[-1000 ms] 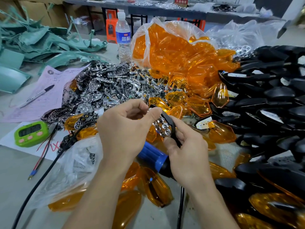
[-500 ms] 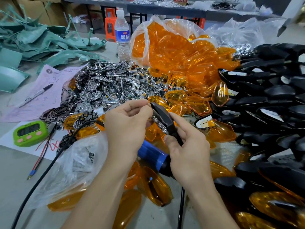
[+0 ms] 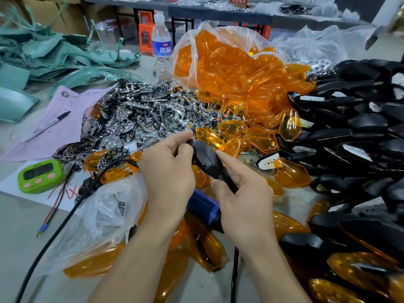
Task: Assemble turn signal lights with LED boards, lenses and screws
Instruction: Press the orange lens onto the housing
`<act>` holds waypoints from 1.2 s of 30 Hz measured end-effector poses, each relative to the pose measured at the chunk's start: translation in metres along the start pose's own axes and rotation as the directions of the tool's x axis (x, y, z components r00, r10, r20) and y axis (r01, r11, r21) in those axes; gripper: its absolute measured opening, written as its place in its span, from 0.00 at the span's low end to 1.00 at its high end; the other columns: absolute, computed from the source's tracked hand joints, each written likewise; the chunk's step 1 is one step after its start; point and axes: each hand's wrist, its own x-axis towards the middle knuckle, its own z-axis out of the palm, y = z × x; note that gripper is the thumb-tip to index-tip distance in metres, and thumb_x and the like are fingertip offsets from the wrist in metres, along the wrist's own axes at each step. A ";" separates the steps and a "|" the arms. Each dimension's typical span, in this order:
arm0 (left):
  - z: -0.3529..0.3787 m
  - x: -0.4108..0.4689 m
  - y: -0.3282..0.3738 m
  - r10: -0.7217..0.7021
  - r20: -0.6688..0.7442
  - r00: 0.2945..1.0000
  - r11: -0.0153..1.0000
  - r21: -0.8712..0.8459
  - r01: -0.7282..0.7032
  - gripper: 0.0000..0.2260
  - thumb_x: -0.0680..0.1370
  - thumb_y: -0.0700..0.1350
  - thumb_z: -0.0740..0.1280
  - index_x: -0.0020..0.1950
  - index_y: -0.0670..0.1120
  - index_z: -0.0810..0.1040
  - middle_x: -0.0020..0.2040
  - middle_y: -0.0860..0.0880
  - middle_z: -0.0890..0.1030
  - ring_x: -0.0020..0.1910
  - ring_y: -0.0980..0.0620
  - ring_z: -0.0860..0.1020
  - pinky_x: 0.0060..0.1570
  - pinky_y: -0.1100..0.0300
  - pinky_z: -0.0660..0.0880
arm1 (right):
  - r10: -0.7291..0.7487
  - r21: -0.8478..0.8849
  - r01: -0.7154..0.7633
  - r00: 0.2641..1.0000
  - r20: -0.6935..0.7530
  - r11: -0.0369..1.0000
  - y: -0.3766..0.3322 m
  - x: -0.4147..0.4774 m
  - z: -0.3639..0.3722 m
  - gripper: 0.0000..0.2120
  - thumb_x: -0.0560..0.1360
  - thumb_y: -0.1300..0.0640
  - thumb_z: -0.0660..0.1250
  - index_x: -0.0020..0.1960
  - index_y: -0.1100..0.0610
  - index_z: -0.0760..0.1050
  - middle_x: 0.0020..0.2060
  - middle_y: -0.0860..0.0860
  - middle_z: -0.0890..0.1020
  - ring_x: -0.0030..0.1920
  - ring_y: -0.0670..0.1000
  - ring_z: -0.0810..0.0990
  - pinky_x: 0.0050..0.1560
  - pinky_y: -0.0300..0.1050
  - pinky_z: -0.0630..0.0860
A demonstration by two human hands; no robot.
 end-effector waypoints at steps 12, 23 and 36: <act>0.004 -0.001 0.002 -0.201 0.520 0.830 0.887 -0.263 0.379 0.07 0.69 0.41 0.67 0.39 0.45 0.87 0.44 0.34 0.84 0.43 0.45 0.85 0.43 0.54 0.84 | 0.099 0.205 -0.077 0.990 -0.101 0.976 0.017 0.002 -0.004 0.33 0.77 0.67 0.73 0.61 0.27 0.77 0.55 0.31 0.84 0.42 0.41 0.81 0.54 0.61 0.85; 0.006 0.000 0.003 -0.237 0.444 0.864 0.825 -0.378 0.420 0.13 0.79 0.33 0.63 0.40 0.40 0.83 0.38 0.40 0.86 0.36 0.49 0.85 0.32 0.62 0.80 | 0.115 0.406 -0.058 0.987 -0.116 0.912 0.011 0.004 0.001 0.28 0.77 0.71 0.72 0.63 0.40 0.80 0.54 0.41 0.87 0.37 0.45 0.83 0.43 0.50 0.85; -0.002 -0.001 0.005 -0.121 0.492 0.862 0.991 0.009 0.134 0.11 0.72 0.52 0.61 0.48 0.49 0.79 0.36 0.43 0.85 0.35 0.42 0.85 0.39 0.39 0.84 | 0.169 0.440 -0.145 0.985 -0.016 0.886 0.017 0.014 -0.013 0.25 0.75 0.73 0.72 0.60 0.45 0.82 0.46 0.46 0.89 0.33 0.48 0.79 0.35 0.43 0.81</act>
